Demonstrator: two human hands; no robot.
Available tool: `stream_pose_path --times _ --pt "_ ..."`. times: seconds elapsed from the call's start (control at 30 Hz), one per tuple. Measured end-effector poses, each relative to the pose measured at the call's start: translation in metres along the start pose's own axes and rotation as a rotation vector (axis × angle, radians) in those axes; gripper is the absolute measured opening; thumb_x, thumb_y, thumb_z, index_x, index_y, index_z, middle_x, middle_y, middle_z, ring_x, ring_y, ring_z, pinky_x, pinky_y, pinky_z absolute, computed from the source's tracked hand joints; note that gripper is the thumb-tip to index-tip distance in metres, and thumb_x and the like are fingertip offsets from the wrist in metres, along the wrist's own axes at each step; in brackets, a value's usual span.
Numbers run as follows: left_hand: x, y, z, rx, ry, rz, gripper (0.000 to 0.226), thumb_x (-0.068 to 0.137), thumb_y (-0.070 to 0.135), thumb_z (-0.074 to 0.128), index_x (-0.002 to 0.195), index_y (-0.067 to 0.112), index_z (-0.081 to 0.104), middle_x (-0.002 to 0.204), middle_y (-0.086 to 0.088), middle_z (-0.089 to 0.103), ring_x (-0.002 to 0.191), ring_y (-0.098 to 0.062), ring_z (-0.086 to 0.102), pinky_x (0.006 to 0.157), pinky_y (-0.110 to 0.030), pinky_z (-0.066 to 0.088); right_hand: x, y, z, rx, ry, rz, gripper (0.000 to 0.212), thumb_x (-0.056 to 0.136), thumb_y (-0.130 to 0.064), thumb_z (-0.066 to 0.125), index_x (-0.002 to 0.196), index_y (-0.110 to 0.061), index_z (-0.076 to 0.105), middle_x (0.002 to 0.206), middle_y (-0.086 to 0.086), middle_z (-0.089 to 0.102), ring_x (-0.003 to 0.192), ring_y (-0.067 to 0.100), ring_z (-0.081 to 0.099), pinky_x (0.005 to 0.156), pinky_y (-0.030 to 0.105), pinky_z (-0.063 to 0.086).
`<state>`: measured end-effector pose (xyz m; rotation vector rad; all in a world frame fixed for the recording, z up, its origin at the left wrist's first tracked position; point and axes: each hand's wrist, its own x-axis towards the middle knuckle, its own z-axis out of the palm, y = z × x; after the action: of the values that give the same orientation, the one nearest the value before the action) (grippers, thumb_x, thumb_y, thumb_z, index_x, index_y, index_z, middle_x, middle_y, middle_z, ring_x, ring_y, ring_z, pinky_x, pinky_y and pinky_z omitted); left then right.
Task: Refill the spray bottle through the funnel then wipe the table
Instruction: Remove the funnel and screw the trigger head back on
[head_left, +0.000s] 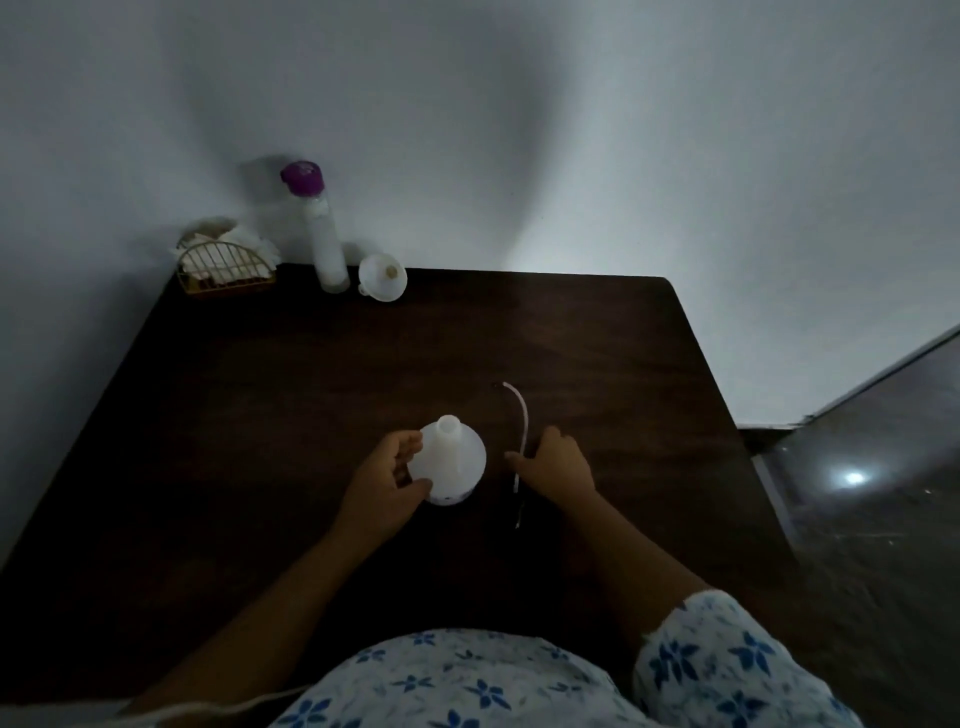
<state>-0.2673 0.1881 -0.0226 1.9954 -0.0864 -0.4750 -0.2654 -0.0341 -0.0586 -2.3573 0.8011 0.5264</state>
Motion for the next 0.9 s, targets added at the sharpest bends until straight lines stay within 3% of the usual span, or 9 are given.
stream_pose_path --times 0.1,0.17,0.3,0.47,0.67,0.9 --pt "-0.004 -0.003 0.001 0.019 0.006 0.007 0.054 0.080 0.001 0.063 0.128 0.018 0.044 0.134 -0.002 0.048 0.124 -0.016 0.045 0.100 -0.033 0.042 -0.021 0.010 0.002 -0.135 0.013 -0.038 0.088 0.069 -0.063 0.067 0.137 -0.019 0.032 0.136 0.013 0.038 0.114 0.027 0.051 0.088 0.043 0.052" --pt "-0.005 -0.005 0.002 0.030 0.012 0.010 0.054 0.080 0.002 0.064 0.128 0.018 0.044 0.134 -0.001 0.047 0.124 -0.016 0.045 0.101 -0.033 0.042 -0.040 0.017 0.007 -0.187 0.049 -0.165 0.095 0.068 -0.068 0.063 0.142 -0.024 0.023 0.143 0.014 0.030 0.122 0.029 0.045 0.092 0.043 0.049" --pt "-0.004 -0.008 0.008 0.070 0.016 0.028 0.051 0.080 0.001 0.062 0.124 0.019 0.047 0.134 0.001 0.047 0.126 -0.016 0.042 0.102 -0.031 0.039 -0.076 0.030 0.030 -0.331 -0.011 -0.452 0.088 0.072 -0.069 0.057 0.142 -0.042 0.010 0.147 0.012 0.017 0.129 0.031 0.033 0.096 0.042 0.045" --pt "-0.001 -0.011 0.012 0.107 0.036 0.055 0.049 0.079 0.002 0.063 0.122 0.018 0.048 0.133 0.000 0.047 0.126 -0.017 0.042 0.102 -0.034 0.040 -0.084 0.041 0.052 -0.486 -0.026 -0.449 0.081 0.082 -0.053 0.059 0.144 -0.038 0.010 0.152 0.015 0.004 0.134 0.035 0.020 0.103 0.045 0.038" --pt "0.002 -0.016 0.013 0.151 0.039 0.068 0.049 0.079 0.005 0.065 0.123 0.019 0.048 0.134 0.000 0.046 0.126 -0.017 0.041 0.102 -0.036 0.042 -0.082 0.045 0.050 -0.424 0.015 -0.460 0.056 0.090 -0.031 0.055 0.140 -0.030 0.029 0.148 0.016 0.017 0.133 0.031 0.023 0.104 0.039 0.037" --pt "0.006 -0.010 0.014 0.182 0.055 0.122 0.056 0.078 0.013 0.068 0.128 0.019 0.043 0.134 0.000 0.045 0.123 -0.016 0.043 0.095 -0.030 0.040 -0.083 0.051 0.045 -0.493 0.033 -0.501 0.050 0.095 -0.032 0.044 0.142 -0.030 0.026 0.133 0.011 0.046 0.121 0.028 0.034 0.095 0.034 0.039"
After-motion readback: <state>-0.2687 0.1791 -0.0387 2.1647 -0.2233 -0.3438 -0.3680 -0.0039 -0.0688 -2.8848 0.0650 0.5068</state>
